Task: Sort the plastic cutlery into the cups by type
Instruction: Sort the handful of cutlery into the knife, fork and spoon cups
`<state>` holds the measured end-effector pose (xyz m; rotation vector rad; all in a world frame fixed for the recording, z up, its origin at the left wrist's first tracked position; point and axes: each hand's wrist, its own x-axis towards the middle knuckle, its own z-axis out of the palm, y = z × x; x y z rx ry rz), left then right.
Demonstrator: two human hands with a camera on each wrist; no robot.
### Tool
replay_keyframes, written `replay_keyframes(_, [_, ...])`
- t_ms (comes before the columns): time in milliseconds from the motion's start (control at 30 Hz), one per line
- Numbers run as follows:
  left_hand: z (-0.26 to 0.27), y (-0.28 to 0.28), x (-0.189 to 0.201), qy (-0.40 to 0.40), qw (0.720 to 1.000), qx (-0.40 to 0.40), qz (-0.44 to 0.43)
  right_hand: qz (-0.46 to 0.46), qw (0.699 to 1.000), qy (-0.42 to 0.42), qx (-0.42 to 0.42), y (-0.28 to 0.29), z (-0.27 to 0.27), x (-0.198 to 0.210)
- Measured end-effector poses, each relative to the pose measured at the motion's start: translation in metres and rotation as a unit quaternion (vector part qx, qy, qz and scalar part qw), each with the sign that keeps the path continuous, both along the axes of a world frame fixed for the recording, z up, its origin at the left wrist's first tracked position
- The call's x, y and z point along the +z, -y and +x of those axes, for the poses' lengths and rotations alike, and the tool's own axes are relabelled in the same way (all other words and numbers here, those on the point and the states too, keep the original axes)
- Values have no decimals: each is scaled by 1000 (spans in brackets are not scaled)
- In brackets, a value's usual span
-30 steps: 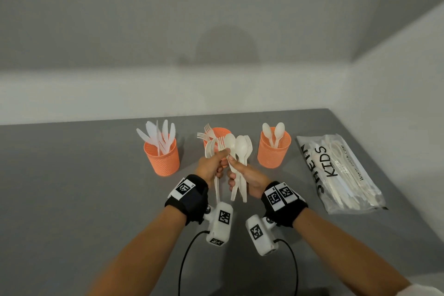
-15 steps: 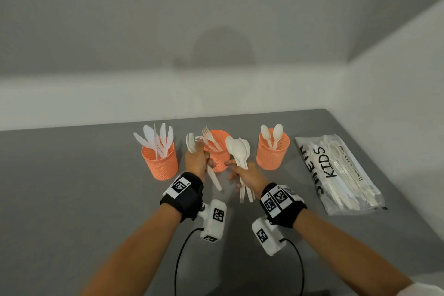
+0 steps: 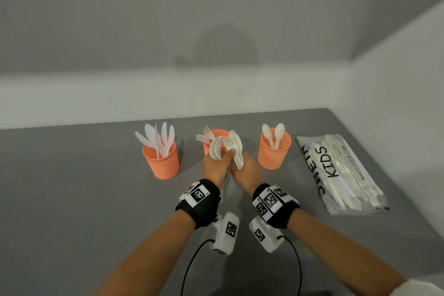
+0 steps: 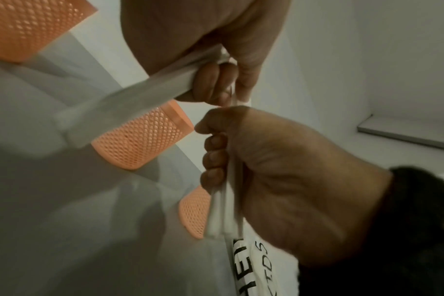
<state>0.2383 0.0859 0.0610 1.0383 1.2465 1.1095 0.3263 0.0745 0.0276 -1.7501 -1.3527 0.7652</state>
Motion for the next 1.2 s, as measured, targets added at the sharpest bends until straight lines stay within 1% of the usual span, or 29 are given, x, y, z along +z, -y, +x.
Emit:
replay_keyframes(67, [-1,-3,-2,7,1000,1,-22,-4,996,-86,20,1,0,3])
replay_keyframes(167, [-6,-6,-5,31,999,-8,-34,-55,968,-246,18,3,3,11])
replay_keyframes(233, [-8,-7,-7,35,999,-19,-36,-80,953,-293,16,2,5,12])
replay_keyframes(300, [-9,-6,-7,38,998,-31,-46,-82,952,-294,4,1,5,10])
replay_keyframes(333, [-8,-6,-6,48,997,-32,-54,-71,957,-283,-1,1,4,8])
replay_keyframes(400, [-7,-6,-4,84,993,-22,-74,-35,970,-240,-12,2,2,6])
replay_keyframes(467, [-4,-6,-2,105,991,-14,-76,10,984,-179,-20,1,1,2])
replay_keyframes(533, [-1,-6,-3,96,993,-25,-62,42,990,-132,-14,1,0,0])
replay_keyframes(600, [2,-7,-5,76,995,-23,-58,46,993,-113,-4,0,0,-2])
replay_keyframes(733, [6,-11,-10,59,996,-2,-71,12,988,-153,-30,-4,5,-8])
replay_keyframes(833, [7,-9,-8,72,995,20,-64,-20,984,-166,-57,-8,10,-12])
replay_keyframes(867, [7,-9,-7,85,994,29,-63,-23,981,-181,-71,-9,13,-12])
replay_keyframes(933, [6,-10,-5,101,993,43,-53,-32,967,-238,-90,-8,20,-12])
replay_keyframes(967, [5,-11,-4,96,993,45,-47,-45,957,-273,-85,-7,23,-9])
replay_keyframes(1033, [2,-14,-3,62,997,36,-42,-72,936,-339,-51,-5,29,-3])
replay_keyframes(1100, [1,-15,0,21,999,13,-41,-89,924,-373,-13,-4,33,2])
replay_keyframes(1200, [2,-10,6,-5,999,-26,-21,-123,906,-404,44,-1,32,7])
